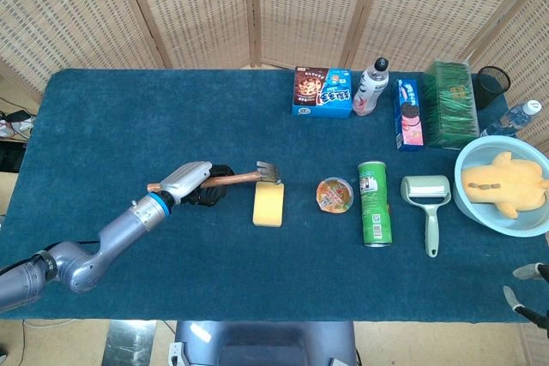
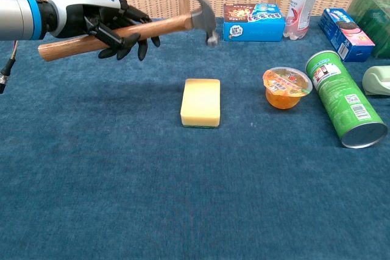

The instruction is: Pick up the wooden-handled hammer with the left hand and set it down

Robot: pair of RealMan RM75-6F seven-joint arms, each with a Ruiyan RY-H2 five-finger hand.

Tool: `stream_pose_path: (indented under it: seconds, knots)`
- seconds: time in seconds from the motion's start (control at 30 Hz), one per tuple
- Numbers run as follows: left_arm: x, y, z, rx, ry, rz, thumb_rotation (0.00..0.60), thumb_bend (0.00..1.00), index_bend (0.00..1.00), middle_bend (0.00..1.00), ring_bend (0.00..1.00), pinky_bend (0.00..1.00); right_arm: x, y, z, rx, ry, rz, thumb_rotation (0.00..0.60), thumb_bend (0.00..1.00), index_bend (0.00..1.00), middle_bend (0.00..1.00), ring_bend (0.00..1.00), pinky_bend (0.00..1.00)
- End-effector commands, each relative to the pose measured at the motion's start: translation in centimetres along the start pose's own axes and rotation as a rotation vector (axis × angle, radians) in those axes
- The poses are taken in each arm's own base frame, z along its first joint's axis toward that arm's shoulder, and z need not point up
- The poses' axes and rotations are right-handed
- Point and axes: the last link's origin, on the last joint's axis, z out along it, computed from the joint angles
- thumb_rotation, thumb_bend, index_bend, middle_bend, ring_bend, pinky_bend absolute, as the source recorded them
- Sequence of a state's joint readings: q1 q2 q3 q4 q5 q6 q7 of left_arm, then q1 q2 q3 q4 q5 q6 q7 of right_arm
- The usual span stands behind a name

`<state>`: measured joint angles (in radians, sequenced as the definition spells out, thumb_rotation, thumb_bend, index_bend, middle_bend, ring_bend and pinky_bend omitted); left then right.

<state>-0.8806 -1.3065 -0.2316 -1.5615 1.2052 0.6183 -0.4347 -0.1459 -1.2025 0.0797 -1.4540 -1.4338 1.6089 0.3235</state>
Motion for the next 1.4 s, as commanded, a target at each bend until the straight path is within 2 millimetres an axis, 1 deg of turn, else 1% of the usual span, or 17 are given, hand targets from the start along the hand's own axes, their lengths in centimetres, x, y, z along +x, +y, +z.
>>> stream_pose_path:
  seconds: [0.03,0.13,0.3,0.37,0.5,0.57,0.67,0.77,0.93,1.03,1.17,1.23,1.33,1.4]
  knots:
    - [-0.1,0.0,0.0,-0.053,0.068,-0.074,0.600,0.67,0.53,0.66,0.64,0.74,0.0,0.0,0.0,0.001,-0.002,-0.001,0.600,0.29,0.50,0.52,0.44,0.35]
    - [-0.3,-0.3,0.0,-0.057,0.056,-0.091,0.600,0.66,0.53,0.66,0.64,0.74,0.0,-0.1,0.0,0.003,-0.003,-0.002,0.600,0.29,0.50,0.52,0.44,0.35]
    - [-1.1,-1.2,0.3,0.027,-0.091,-0.023,0.600,0.66,0.53,0.67,0.65,0.74,0.0,0.0,0.0,-0.001,-0.002,-0.001,0.600,0.29,0.50,0.52,0.44,0.35]
    - [-1.4,-1.3,0.6,0.051,-0.123,-0.012,0.600,0.66,0.53,0.67,0.65,0.74,0.0,0.0,0.0,-0.002,-0.002,-0.002,0.600,0.29,0.50,0.52,0.44,0.35]
    - [-2.4,-2.0,1.3,0.132,-0.209,-0.035,0.600,0.66,0.53,0.67,0.65,0.74,0.1,0.2,-0.1,-0.007,0.000,-0.001,0.600,0.29,0.50,0.52,0.44,0.35]
    - [-2.6,-2.3,1.7,0.171,-0.242,-0.047,0.600,0.66,0.53,0.67,0.66,0.75,0.1,0.3,-0.1,-0.010,0.000,-0.001,0.600,0.29,0.50,0.52,0.44,0.35]
    - [-2.5,-2.8,2.1,0.210,-0.258,-0.045,0.600,0.66,0.53,0.67,0.66,0.75,0.1,0.4,-0.2,-0.015,-0.002,-0.001,0.600,0.29,0.50,0.52,0.44,0.35]
    - [-2.1,-2.9,2.1,0.239,-0.255,-0.066,0.600,0.66,0.53,0.67,0.66,0.75,0.1,0.4,-0.2,-0.016,-0.002,0.000,0.600,0.29,0.50,0.52,0.44,0.35]
    - [-1.3,-2.3,1.7,0.237,-0.233,-0.047,0.600,0.66,0.53,0.67,0.66,0.75,0.1,0.3,-0.3,-0.010,0.003,0.001,0.600,0.29,0.50,0.52,0.44,0.34]
    - [-0.3,-1.1,0.9,0.184,-0.156,-0.066,0.600,0.66,0.53,0.67,0.66,0.76,0.2,0.1,-0.3,-0.004,0.006,0.002,0.600,0.29,0.50,0.52,0.44,0.34]
    - [0.3,-0.4,0.2,0.142,-0.092,-0.075,0.600,0.66,0.53,0.67,0.66,0.75,0.2,0.1,-0.3,-0.001,0.009,0.001,0.600,0.29,0.50,0.52,0.44,0.34]
    - [0.8,0.1,-0.6,0.109,-0.041,-0.088,0.600,0.66,0.53,0.67,0.66,0.75,0.2,0.0,-0.4,0.002,0.010,0.003,0.600,0.29,0.50,0.52,0.44,0.34]
    - [0.8,0.1,-1.6,0.096,-0.025,-0.084,0.600,0.66,0.53,0.67,0.66,0.75,0.2,-0.1,-0.5,0.003,0.009,0.003,0.600,0.29,0.50,0.52,0.44,0.34]
    - [0.7,-0.5,-2.6,0.104,-0.025,-0.067,0.600,0.66,0.53,0.67,0.66,0.75,0.1,-0.2,-0.4,0.008,0.005,0.004,0.600,0.29,0.50,0.52,0.44,0.34]
